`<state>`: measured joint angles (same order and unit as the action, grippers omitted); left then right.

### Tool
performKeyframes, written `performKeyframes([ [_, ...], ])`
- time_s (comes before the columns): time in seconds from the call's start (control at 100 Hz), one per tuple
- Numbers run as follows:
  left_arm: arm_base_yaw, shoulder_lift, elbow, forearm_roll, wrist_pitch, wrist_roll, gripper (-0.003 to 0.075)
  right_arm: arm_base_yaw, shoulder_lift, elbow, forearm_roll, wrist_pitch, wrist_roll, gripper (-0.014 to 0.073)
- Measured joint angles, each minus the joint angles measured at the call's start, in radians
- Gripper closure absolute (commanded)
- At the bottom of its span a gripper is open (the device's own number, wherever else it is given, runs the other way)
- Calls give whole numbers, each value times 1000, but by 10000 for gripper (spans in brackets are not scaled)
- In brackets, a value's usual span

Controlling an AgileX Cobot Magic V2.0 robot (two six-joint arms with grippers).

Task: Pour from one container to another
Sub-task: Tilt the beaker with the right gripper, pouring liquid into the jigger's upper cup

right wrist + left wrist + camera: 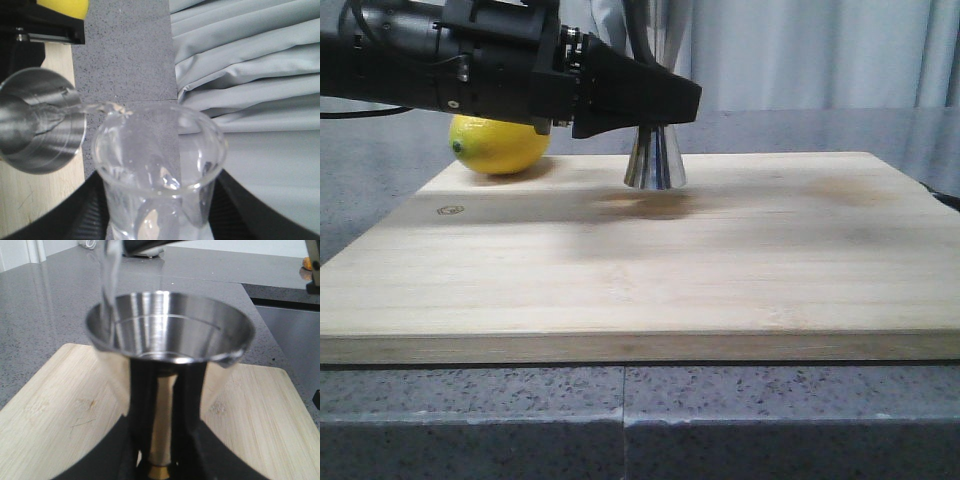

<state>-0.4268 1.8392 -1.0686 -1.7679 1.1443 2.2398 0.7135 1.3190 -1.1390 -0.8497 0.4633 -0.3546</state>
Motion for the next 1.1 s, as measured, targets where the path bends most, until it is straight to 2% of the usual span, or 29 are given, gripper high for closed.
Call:
performKeyframes([
  [1.1, 0, 0, 0, 0, 0, 0, 659, 0, 0, 0, -26, -2, -49, 295],
])
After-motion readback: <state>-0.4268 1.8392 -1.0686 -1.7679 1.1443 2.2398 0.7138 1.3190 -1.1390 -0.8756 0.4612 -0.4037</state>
